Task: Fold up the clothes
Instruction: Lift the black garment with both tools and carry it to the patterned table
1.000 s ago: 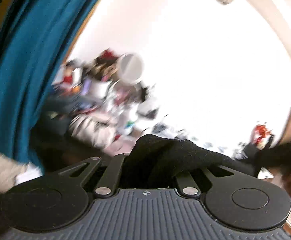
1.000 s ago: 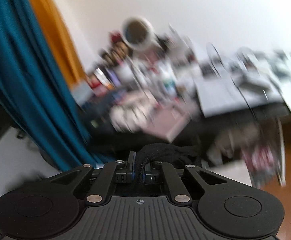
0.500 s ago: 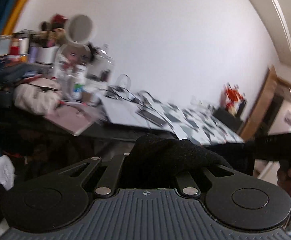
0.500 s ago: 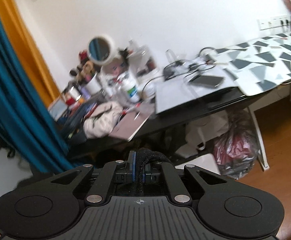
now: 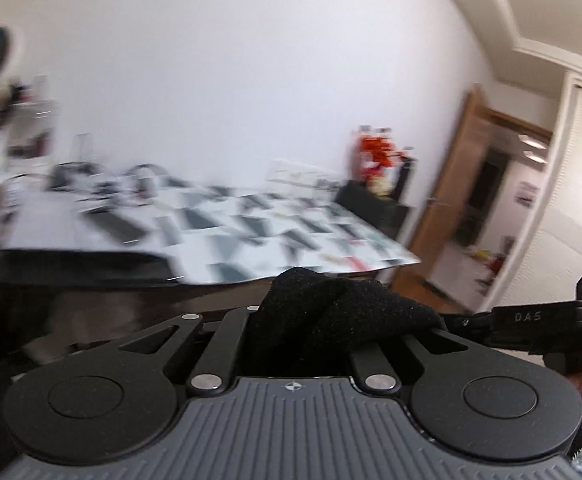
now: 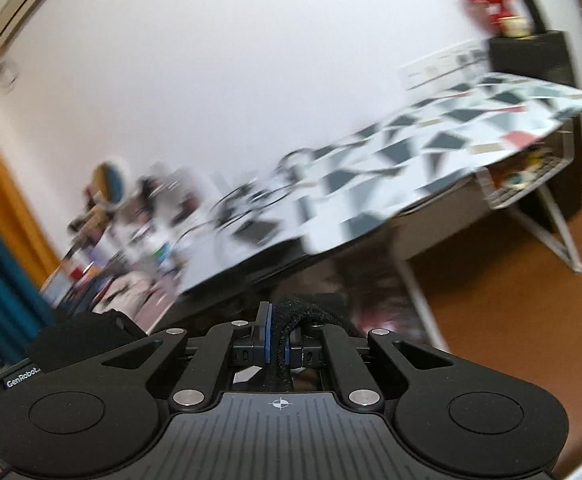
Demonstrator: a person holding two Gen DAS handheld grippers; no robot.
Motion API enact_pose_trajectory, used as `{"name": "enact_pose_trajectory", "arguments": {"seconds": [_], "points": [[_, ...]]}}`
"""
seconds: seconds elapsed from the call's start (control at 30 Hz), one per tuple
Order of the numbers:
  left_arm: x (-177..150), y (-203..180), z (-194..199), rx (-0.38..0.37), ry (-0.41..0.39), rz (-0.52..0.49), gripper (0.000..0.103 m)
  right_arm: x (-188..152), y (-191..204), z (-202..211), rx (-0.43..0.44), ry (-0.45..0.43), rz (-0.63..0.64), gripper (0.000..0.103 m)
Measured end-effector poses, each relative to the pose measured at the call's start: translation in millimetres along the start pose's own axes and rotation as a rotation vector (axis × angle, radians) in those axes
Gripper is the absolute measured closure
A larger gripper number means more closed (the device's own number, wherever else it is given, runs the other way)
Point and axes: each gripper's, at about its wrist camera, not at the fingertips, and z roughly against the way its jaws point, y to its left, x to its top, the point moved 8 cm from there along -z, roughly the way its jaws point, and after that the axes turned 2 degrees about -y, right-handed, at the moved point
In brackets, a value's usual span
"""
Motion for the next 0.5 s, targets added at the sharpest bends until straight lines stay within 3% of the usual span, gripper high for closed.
{"name": "enact_pose_trajectory", "arguments": {"seconds": [0.27, 0.5], "points": [[-13, -82, -90, -0.173, 0.06, -0.044, 0.098, 52, -110, 76, -0.163, -0.161, -0.031, 0.098], [-23, -107, -166, -0.24, 0.155, -0.07, 0.098, 85, -170, 83, -0.221, -0.204, -0.067, 0.098]]}}
